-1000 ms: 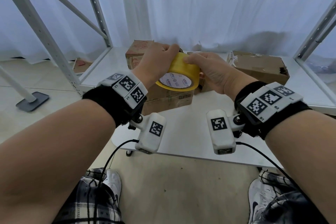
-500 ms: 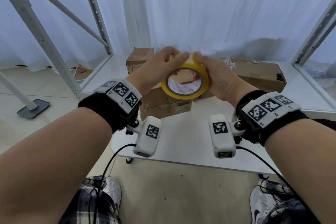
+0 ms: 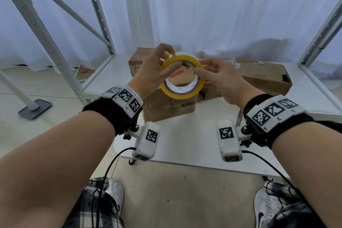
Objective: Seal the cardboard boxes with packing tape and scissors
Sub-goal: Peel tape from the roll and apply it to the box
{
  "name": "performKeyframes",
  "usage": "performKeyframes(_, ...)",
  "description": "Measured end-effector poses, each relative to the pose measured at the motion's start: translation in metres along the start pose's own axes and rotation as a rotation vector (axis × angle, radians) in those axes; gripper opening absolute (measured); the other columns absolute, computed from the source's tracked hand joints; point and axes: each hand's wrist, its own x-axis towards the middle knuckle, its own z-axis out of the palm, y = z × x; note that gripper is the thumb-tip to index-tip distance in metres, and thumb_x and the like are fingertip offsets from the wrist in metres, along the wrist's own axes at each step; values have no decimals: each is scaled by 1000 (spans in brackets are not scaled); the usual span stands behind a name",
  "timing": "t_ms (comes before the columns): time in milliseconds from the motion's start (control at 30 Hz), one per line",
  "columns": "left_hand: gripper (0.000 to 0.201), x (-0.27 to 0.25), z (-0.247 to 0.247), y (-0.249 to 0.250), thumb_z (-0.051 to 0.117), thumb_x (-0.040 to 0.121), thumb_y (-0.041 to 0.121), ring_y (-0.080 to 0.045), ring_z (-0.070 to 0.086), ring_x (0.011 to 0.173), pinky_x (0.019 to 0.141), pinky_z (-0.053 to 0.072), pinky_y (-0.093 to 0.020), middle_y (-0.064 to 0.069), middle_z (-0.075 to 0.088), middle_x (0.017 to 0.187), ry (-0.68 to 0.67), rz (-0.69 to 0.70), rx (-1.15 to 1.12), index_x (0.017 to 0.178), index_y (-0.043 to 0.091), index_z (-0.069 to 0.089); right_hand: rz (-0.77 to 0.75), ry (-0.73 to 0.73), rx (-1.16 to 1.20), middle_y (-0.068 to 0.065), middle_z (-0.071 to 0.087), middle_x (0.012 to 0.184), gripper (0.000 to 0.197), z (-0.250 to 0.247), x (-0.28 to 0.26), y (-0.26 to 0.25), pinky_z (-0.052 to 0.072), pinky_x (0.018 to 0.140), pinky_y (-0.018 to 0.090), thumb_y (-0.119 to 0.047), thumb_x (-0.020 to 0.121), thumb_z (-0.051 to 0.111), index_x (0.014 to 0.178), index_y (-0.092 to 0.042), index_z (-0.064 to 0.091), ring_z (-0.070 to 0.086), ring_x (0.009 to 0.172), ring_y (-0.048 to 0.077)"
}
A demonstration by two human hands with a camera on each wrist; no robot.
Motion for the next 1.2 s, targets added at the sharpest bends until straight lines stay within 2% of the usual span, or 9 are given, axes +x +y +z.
performKeyframes(233, 32, -1, 2, 0, 70, 84, 42, -9, 57, 86, 82, 53, -34, 17, 57, 96, -169, 80, 99, 112, 32, 58, -89, 28, -109, 5, 64, 113, 38, 2, 1, 7, 53, 87, 22, -10, 89, 65, 126, -17, 56, 63, 100, 11)
performKeyframes(333, 46, -3, 0, -2, 66, 80, 55, -9, 57, 91, 83, 53, -33, 8, 61, 108, -253, 89, 163, 120, 34, 58, -104, -18, -200, 7, 63, 122, 43, -1, -1, 10, 50, 99, 33, -13, 87, 69, 127, -17, 57, 61, 111, 16)
performKeyframes(433, 45, -5, -3, -1, 68, 85, 41, -8, 55, 94, 85, 51, -30, 8, 58, 111, -321, 124, 232, 128, 36, 55, -112, -63, -242, 2, 63, 123, 46, -1, -2, 9, 43, 106, 43, -15, 82, 74, 125, -21, 59, 58, 116, 16)
performKeyframes(600, 51, -5, -3, 6, 61, 89, 42, -11, 51, 97, 86, 45, -26, 4, 53, 112, -432, 155, 405, 138, 36, 47, -109, -96, -272, -5, 64, 112, 54, 3, -5, 3, 43, 105, 44, -17, 76, 80, 120, -32, 53, 61, 110, 15)
performKeyframes(767, 43, -8, 1, 2, 55, 92, 41, -21, 52, 99, 87, 45, -32, -4, 53, 114, -294, 119, 372, 133, 29, 48, -53, -67, -152, 2, 66, 110, 60, 9, -9, 8, 53, 92, 38, -26, 74, 80, 125, -25, 49, 64, 103, 20)
performKeyframes(900, 42, -12, 1, -1, 60, 89, 43, -19, 50, 93, 81, 46, -31, -1, 52, 106, -203, 118, 300, 123, 21, 50, 7, -33, -223, 9, 67, 105, 50, 6, -10, 25, 53, 83, 59, -13, 82, 74, 126, -16, 50, 66, 97, 37)
performKeyframes(967, 50, -13, 2, 3, 58, 83, 55, -17, 51, 88, 76, 45, -25, 2, 51, 105, -219, 164, 323, 120, 21, 51, -11, 13, -261, 9, 66, 108, 52, 6, -7, 27, 54, 84, 55, -10, 84, 72, 131, -13, 49, 66, 97, 30)
performKeyframes(1067, 50, -12, 6, 8, 56, 80, 57, -20, 55, 95, 82, 50, -34, -2, 54, 113, -265, 207, 350, 121, 28, 49, -51, 68, -261, 9, 63, 118, 58, 4, -2, 25, 54, 92, 43, -5, 86, 68, 139, -13, 45, 63, 107, 22)
performKeyframes(1200, 51, -12, 9, 12, 52, 79, 57, -21, 55, 100, 84, 50, -38, -1, 54, 118, -313, 218, 367, 123, 35, 46, -108, 123, -315, 10, 61, 121, 55, 0, 1, 27, 52, 94, 44, -2, 86, 66, 137, -14, 49, 60, 110, 23)
